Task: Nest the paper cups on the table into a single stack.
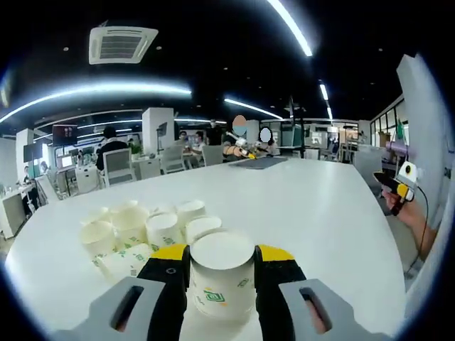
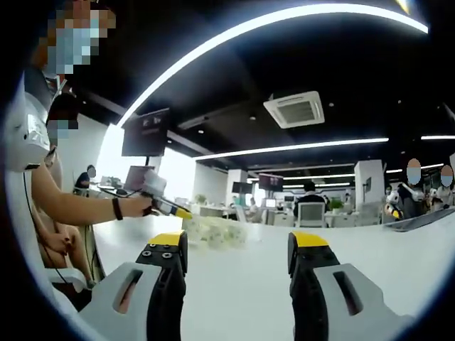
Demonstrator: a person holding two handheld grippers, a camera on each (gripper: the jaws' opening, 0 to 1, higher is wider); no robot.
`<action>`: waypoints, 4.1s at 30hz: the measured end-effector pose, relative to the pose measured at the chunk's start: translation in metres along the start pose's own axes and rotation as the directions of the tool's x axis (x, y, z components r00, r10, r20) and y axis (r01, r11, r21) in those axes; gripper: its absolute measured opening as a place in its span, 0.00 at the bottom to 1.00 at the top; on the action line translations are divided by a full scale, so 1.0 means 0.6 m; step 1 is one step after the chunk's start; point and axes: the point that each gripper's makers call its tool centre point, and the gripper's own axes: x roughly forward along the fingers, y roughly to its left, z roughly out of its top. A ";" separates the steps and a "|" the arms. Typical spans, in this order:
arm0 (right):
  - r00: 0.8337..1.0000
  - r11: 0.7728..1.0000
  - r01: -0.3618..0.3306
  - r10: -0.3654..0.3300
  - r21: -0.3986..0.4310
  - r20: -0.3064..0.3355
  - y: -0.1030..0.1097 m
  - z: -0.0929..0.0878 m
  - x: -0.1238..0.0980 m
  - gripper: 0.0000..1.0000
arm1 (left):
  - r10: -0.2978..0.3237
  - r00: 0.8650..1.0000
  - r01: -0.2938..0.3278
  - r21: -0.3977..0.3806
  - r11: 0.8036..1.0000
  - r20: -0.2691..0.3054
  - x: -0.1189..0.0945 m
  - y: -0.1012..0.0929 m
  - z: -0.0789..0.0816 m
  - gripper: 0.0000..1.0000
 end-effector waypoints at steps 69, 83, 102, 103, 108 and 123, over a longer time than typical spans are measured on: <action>0.652 0.651 -0.741 0.756 0.168 -0.054 0.202 -0.066 0.266 0.56 | -0.504 0.796 0.526 0.030 0.850 0.335 -0.045 -0.285 0.147 0.38; 0.654 0.658 -0.742 0.753 0.125 -0.080 0.184 -0.060 0.254 0.54 | -0.499 0.820 0.527 -0.026 0.850 0.281 -0.062 -0.265 0.085 0.38; 0.633 0.635 -0.766 0.772 0.098 -0.053 0.206 -0.041 0.274 0.54 | -0.544 0.834 0.549 -0.051 0.834 0.093 -0.043 -0.257 -0.042 0.39; 0.631 0.632 -0.769 0.774 0.097 -0.049 0.208 -0.038 0.275 0.54 | -0.545 0.834 0.550 -0.046 0.834 0.086 -0.043 -0.259 -0.044 0.39; 0.611 0.608 -0.789 0.792 0.092 0.001 0.230 -0.006 0.282 0.55 | -0.557 0.828 0.559 -0.009 0.829 0.072 -0.038 -0.278 -0.047 0.41; 0.639 0.643 -0.765 0.763 -0.018 0.101 0.274 0.061 0.337 0.66 | -0.538 0.814 0.533 0.087 0.842 0.218 -0.057 -0.291 0.008 0.23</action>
